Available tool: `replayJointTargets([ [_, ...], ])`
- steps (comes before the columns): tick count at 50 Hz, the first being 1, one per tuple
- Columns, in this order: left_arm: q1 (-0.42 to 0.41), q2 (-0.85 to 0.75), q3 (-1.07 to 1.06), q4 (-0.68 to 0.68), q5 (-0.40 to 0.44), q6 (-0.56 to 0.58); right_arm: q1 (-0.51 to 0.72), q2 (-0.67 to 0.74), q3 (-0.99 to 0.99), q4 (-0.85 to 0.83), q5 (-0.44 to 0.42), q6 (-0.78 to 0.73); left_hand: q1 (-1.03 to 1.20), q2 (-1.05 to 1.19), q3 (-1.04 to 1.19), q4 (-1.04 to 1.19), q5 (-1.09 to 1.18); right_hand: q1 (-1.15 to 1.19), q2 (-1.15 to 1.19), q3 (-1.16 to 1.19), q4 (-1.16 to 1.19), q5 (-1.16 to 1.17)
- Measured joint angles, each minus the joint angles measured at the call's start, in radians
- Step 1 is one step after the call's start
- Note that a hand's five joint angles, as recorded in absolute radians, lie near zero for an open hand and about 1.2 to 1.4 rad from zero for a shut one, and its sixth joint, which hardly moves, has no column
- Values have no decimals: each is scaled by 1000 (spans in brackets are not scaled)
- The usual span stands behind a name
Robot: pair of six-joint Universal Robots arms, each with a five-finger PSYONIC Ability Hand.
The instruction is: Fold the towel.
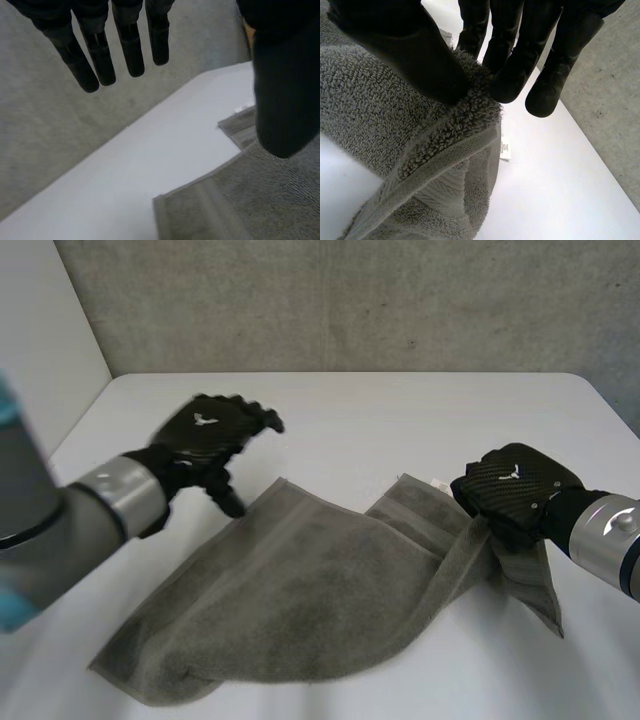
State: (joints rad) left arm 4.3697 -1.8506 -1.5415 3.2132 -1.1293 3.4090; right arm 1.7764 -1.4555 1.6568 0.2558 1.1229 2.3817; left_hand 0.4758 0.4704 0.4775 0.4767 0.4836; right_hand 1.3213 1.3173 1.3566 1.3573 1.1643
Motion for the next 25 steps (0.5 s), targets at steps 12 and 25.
replayJointTargets([
  [12,-73,-374,372,-64,-12,7,0,12,13,-12,0,4,69,70,69,68,68,0,0,0,0,0],
  [25,-122,-571,570,-142,43,8,1,41,33,-42,4,2,221,228,220,221,216,0,0,0,0,0],
])
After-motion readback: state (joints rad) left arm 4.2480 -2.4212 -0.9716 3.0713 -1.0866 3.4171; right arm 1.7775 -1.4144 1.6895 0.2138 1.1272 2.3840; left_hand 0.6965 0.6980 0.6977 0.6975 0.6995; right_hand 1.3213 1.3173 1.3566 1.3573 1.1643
